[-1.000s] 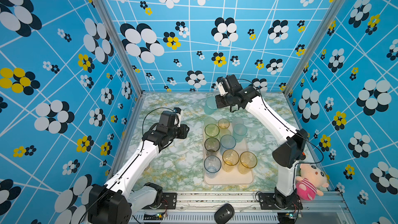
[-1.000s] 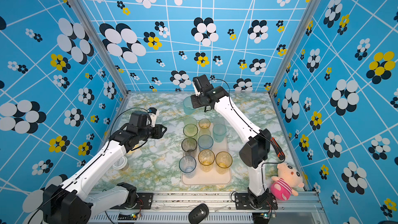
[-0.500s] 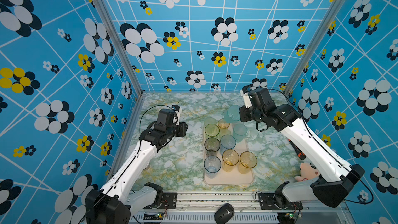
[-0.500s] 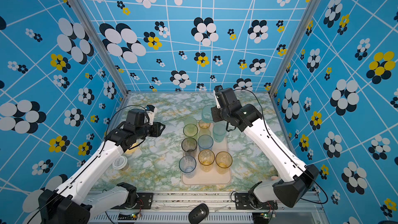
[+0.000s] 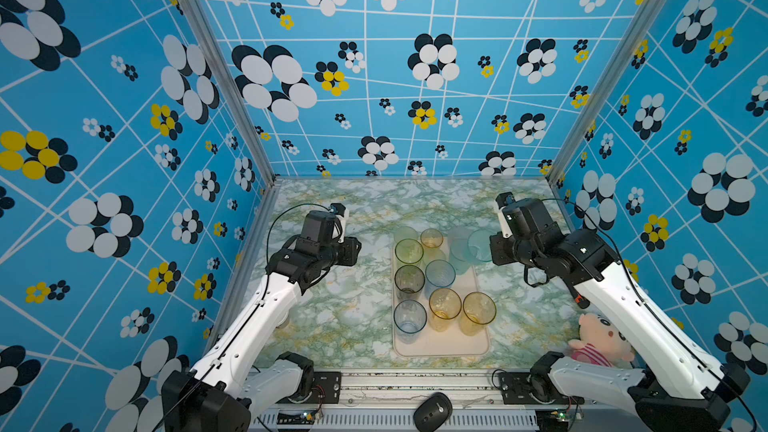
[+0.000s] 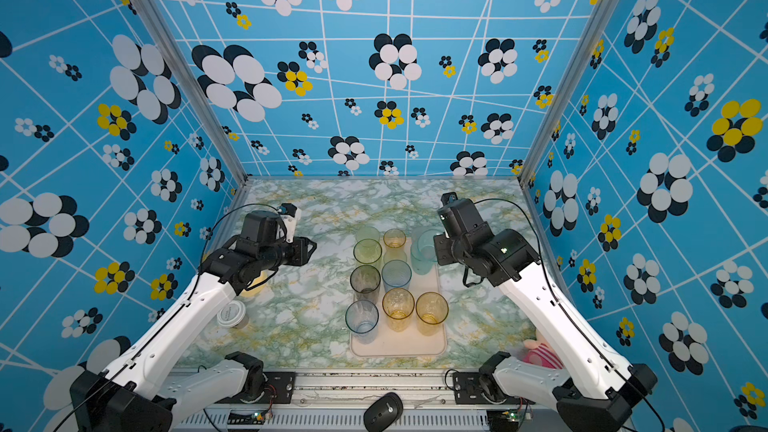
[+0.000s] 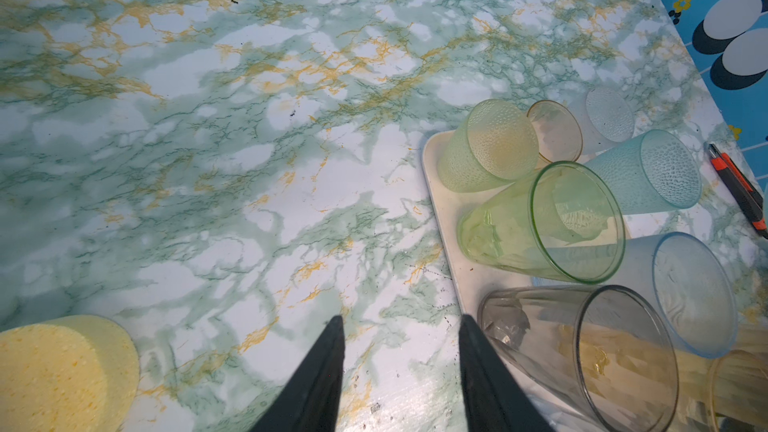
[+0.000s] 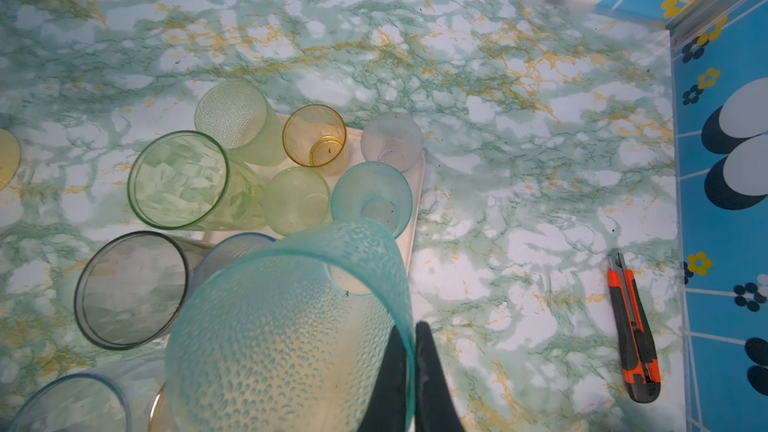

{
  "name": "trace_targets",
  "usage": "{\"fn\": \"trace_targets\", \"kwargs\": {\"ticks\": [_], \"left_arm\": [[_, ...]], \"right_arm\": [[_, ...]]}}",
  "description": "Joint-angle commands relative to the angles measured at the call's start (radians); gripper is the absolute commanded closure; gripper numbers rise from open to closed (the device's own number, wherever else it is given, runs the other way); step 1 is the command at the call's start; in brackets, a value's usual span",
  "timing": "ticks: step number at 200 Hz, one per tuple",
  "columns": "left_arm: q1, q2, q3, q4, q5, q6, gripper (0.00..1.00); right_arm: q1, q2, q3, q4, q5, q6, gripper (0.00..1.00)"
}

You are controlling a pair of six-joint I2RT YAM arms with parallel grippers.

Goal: Place the glasses into the tray
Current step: 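Lower the teal glass onto the tray's near end with the right gripper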

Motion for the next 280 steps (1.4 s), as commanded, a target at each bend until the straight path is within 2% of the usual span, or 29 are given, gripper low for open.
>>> {"fn": "trace_targets", "kwargs": {"ticks": [1, 85, 185, 280], "left_arm": [[-0.005, -0.020, 0.032, -0.016, -0.013, 0.015, 0.54], [-0.005, -0.032, 0.026, -0.024, -0.022, 0.016, 0.53], [-0.004, -0.033, 0.035, -0.037, -0.027, 0.024, 0.53], [-0.002, -0.026, 0.045, -0.046, -0.034, 0.030, 0.53]], "right_arm": [[-0.005, -0.028, -0.042, -0.026, 0.017, 0.044, 0.98], [-0.005, -0.032, -0.172, -0.003, -0.036, 0.078, 0.98], [-0.006, 0.010, -0.276, 0.124, -0.106, 0.109, 0.99], [-0.017, 0.063, -0.343, 0.193, -0.118, 0.117, 0.98]]}}
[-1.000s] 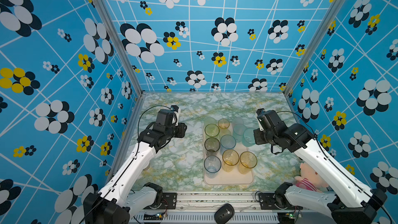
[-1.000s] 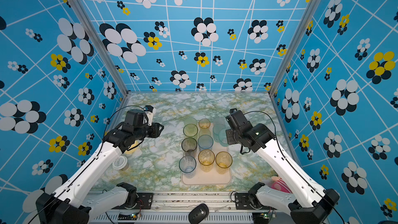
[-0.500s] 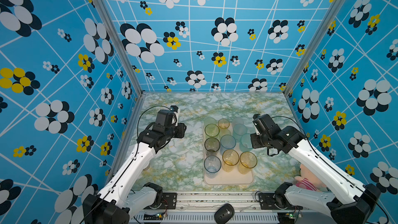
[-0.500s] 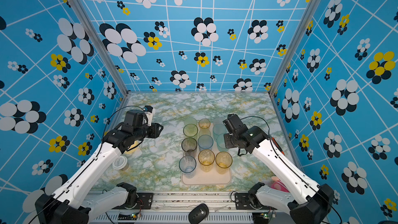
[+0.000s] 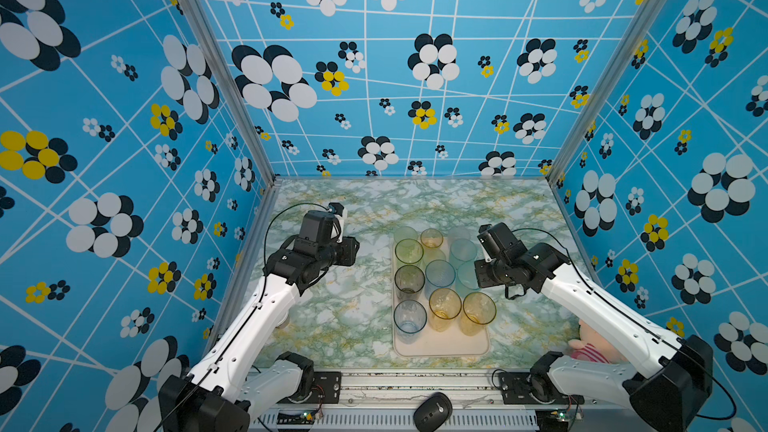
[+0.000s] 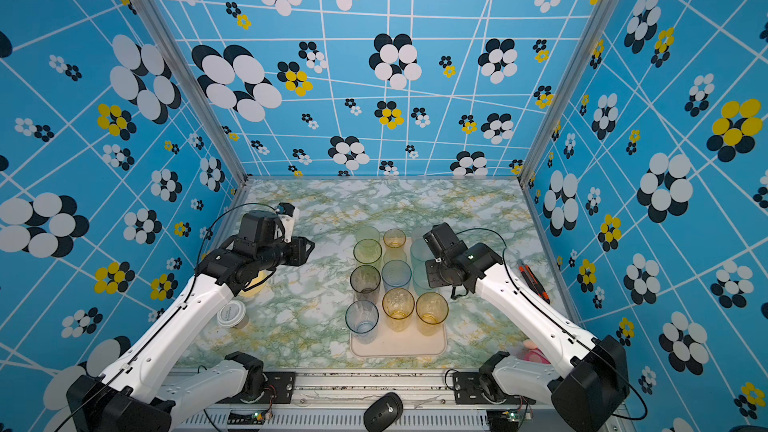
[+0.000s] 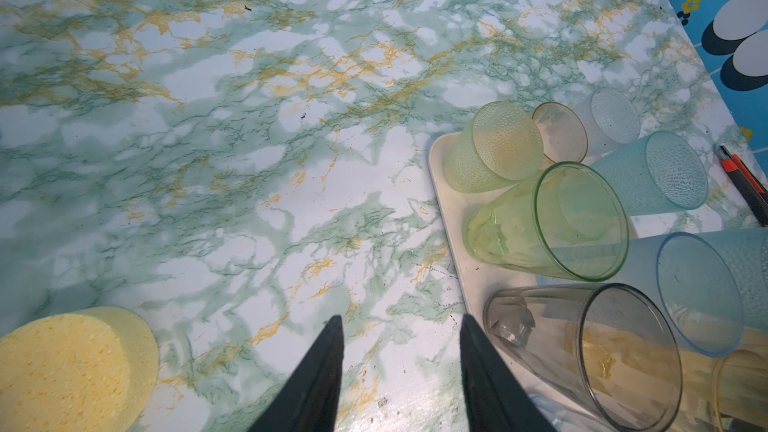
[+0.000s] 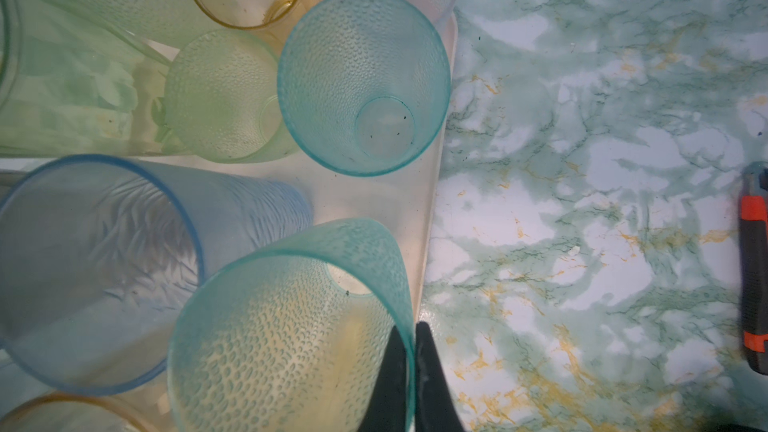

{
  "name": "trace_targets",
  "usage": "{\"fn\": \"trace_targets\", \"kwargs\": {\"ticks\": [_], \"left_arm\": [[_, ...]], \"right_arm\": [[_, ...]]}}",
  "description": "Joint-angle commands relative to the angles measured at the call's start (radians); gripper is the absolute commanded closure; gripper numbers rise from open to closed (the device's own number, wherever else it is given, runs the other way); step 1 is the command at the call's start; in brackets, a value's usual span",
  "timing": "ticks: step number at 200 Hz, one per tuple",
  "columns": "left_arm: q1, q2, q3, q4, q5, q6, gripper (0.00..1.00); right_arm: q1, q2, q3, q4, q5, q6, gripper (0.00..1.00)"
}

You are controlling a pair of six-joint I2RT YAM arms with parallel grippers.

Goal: Place the glasses into the tray
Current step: 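Lower the teal glass onto the tray's near end with the right gripper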

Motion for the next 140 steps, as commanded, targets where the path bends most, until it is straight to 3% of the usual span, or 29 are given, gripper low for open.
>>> {"fn": "trace_targets", "kwargs": {"ticks": [1, 140], "left_arm": [[-0.002, -0.014, 0.030, -0.020, -0.011, 0.022, 0.53], [0.000, -0.017, 0.025, -0.024, -0.014, 0.022, 0.52]], "right_arm": [[-0.010, 0.003, -0.017, 0.031, -0.009, 0.022, 0.98], [-0.039, 0.046, -0.060, 0.087, -0.030, 0.021, 0.98]]}}
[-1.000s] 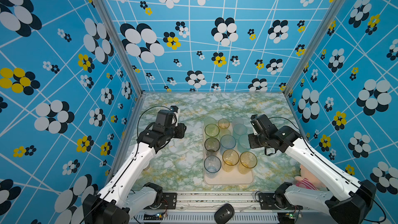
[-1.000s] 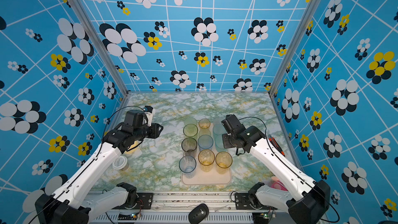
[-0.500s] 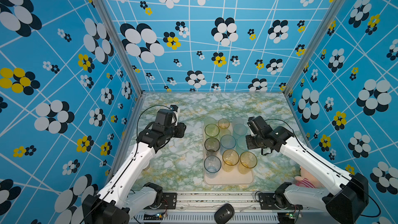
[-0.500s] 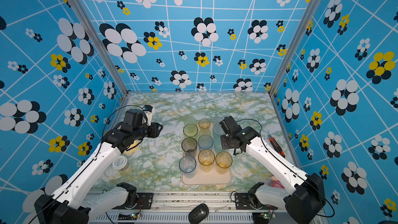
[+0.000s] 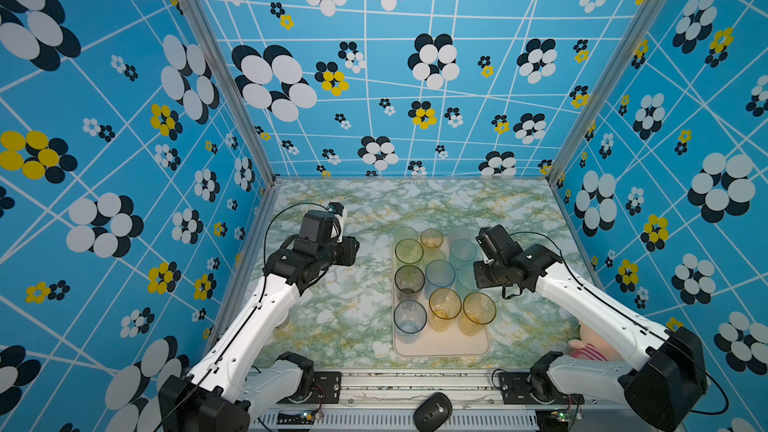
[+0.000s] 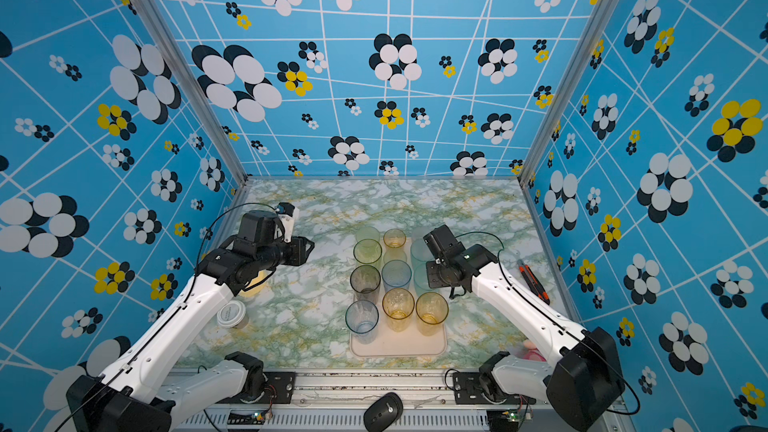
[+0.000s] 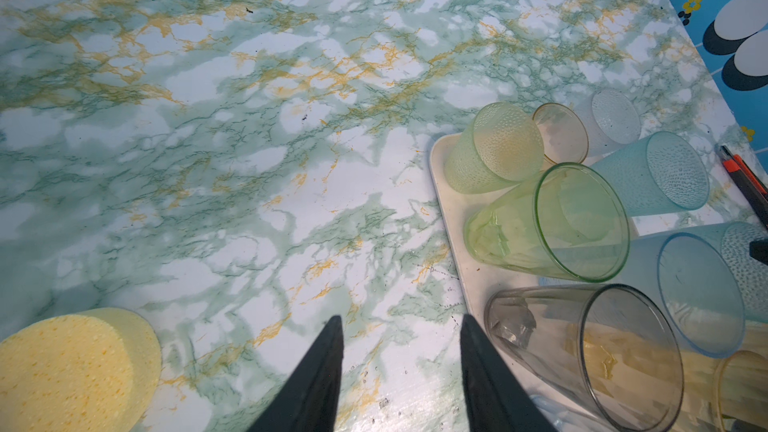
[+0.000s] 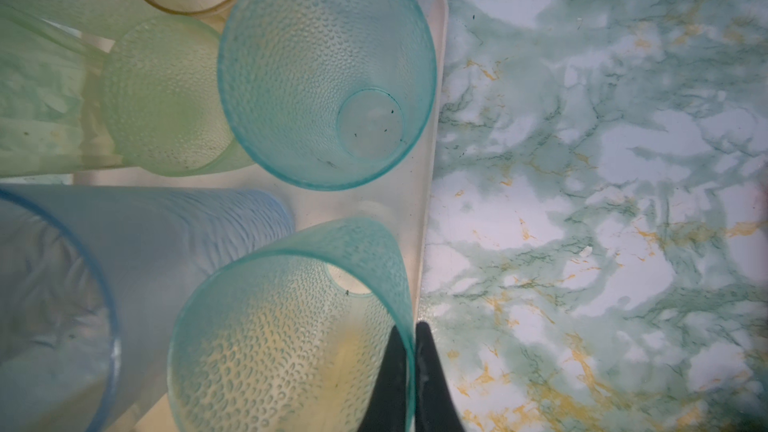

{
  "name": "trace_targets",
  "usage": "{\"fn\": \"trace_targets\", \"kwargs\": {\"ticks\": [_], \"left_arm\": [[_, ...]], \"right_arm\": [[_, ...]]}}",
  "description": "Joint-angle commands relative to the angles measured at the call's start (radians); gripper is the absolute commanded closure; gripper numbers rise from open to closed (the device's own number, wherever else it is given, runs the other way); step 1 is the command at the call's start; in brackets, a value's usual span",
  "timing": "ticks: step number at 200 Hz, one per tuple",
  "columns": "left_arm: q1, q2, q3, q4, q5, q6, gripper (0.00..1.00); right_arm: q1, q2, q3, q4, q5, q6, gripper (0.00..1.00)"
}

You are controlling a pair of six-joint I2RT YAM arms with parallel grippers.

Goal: Place the glasses into the tray
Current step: 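Lower the teal glass onto the tray's near end with the right gripper, then open the right gripper to release the teal glass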

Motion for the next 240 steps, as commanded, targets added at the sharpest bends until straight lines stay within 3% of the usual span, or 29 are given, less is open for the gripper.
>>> {"fn": "trace_targets", "kwargs": {"ticks": [1, 240], "left_arm": [[0.000, -0.017, 0.023, -0.023, -0.014, 0.020, 0.52], [0.005, -0.010, 0.024, -0.029, -0.015, 0.022, 0.52]], "right_arm": [[-0.008, 0.013, -0.007, 0.030, -0.017, 0.009, 0.98], [-0.054, 0.080, -0.016, 0.083, -0.053, -0.011, 0.93]]}}
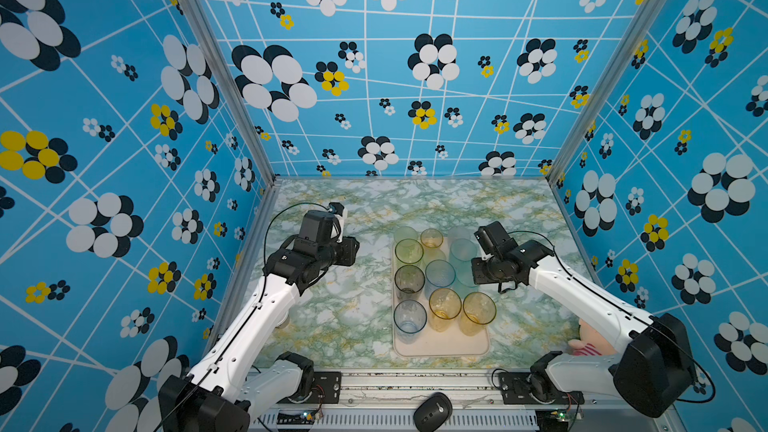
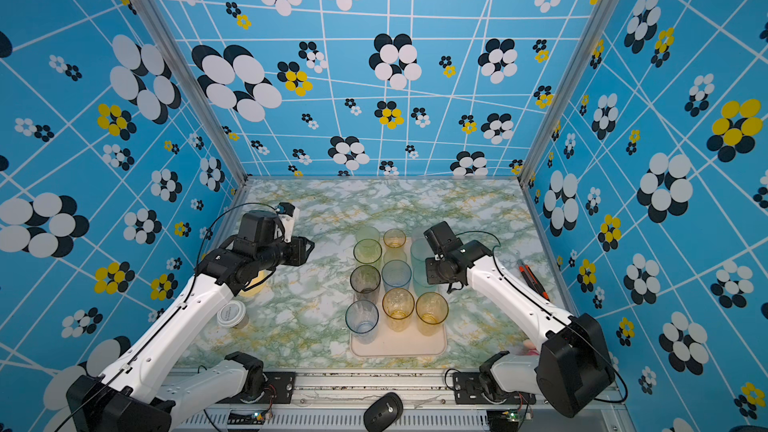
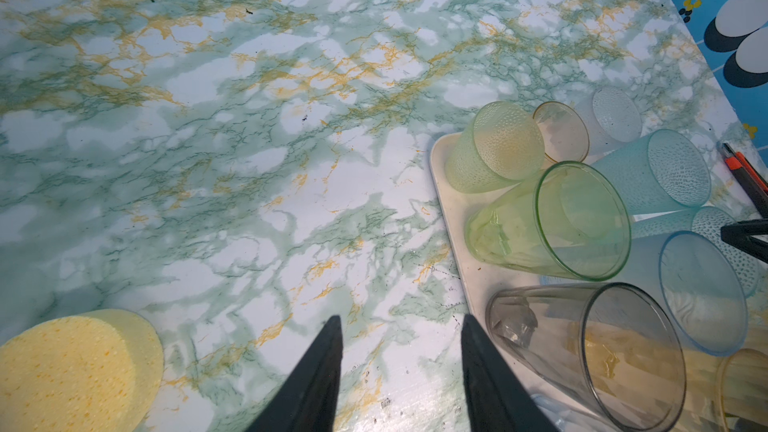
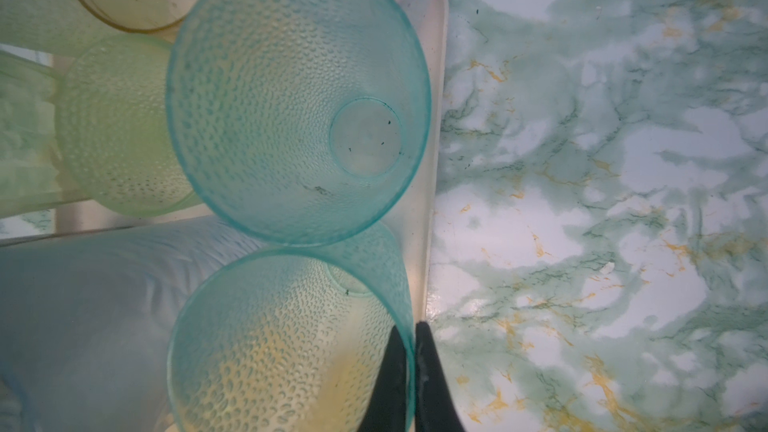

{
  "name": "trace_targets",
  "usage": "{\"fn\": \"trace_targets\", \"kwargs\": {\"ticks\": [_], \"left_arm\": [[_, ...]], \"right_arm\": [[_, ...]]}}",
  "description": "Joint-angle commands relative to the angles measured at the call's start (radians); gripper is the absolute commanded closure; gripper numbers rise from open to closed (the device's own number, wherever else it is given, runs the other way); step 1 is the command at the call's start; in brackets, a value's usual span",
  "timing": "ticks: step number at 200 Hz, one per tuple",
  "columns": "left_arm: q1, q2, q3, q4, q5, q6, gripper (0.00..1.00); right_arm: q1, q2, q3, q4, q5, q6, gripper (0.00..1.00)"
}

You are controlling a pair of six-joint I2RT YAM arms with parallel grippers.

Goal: Place the glasses into the tray
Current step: 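Open the right gripper to release the teal glass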

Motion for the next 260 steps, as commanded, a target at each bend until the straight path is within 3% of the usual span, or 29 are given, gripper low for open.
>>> {"fn": "trace_targets", "kwargs": {"ticks": [1, 151, 260], "left_arm": [[0.004, -0.011, 0.023, -0.027, -0.015, 0.014, 0.52], [0.005, -0.013, 0.033, -0.035, -0.018, 0.016, 0.52], [0.005, -0.012, 0.028, -0.031, -0.019, 0.014, 0.52]], "right_arm": [[-0.008, 0.009, -0.013, 0.025, -0.012, -0.010, 0.93], [-0.016, 0.003, -0.023, 0.015, -0.032, -0.007, 0.87], [-0.016, -0.019, -0.020, 0.002, -0.035, -0.010, 0.74]]}}
